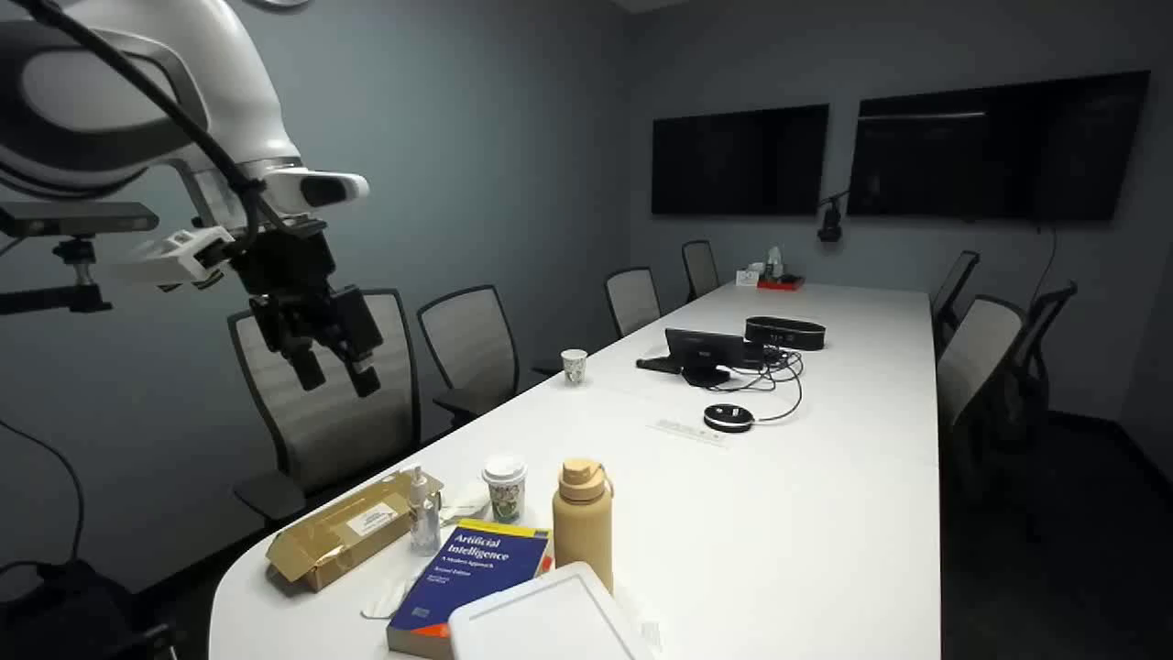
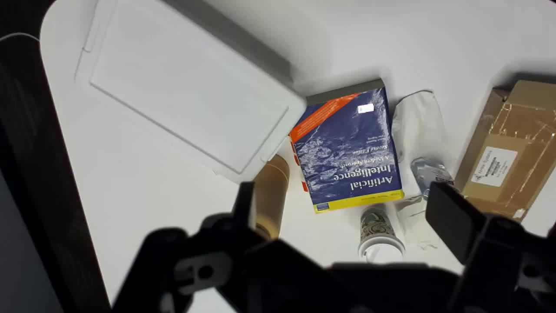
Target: Remove the lid from the coffee cup
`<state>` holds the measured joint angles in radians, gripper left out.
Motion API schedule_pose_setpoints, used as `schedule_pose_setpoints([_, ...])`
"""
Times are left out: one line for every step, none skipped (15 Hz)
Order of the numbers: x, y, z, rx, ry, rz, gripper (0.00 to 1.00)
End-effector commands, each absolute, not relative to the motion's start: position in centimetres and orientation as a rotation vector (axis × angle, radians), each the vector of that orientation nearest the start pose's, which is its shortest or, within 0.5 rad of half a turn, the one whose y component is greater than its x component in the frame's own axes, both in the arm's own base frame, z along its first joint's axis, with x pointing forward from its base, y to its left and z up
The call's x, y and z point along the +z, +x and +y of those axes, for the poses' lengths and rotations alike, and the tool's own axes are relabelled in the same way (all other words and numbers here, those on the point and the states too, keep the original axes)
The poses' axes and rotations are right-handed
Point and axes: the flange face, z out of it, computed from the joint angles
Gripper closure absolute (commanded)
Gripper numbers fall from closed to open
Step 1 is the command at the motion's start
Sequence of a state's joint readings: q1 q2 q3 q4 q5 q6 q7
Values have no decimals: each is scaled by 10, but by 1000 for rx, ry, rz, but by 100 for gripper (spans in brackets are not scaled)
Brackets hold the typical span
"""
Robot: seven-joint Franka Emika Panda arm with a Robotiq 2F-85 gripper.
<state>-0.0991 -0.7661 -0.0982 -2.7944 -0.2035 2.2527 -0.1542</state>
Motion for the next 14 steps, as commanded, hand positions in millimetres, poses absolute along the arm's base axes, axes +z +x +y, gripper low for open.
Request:
schedule_pose_setpoints([437, 325, -68, -334, -3260, -142, 0])
schedule_pose_setpoints([437, 325, -68, -334, -3260, -142, 0])
schedule_pose_setpoints([437, 325, -68, -333, -3260, -142, 0])
schedule_pose_setpoints([433, 336, -71, -318, -3259, -137, 0])
schedule_pose_setpoints([430, 346, -72, -310, -3250, -141, 0])
schedule_pose_setpoints([424, 362, -73, -302, -3242, -133, 0])
schedule_pose_setpoints([419, 378, -73, -305, -3228, -129, 0])
schedule_pose_setpoints([415, 391, -73, -320, -3205, -124, 0])
schedule_pose_setpoints([411, 405, -72, -331, -3188, -107, 0])
schedule_pose_setpoints([406, 421, -71, -340, -3174, -93, 0])
schedule_pose_setpoints([401, 437, -70, -349, -3165, -75, 0])
schedule_pose_setpoints([395, 455, -68, -355, -3145, -74, 0])
schedule_pose_setpoints([389, 473, -66, -361, -3138, -50, 0])
schedule_pose_setpoints([382, 492, -61, -364, -3125, -29, 0])
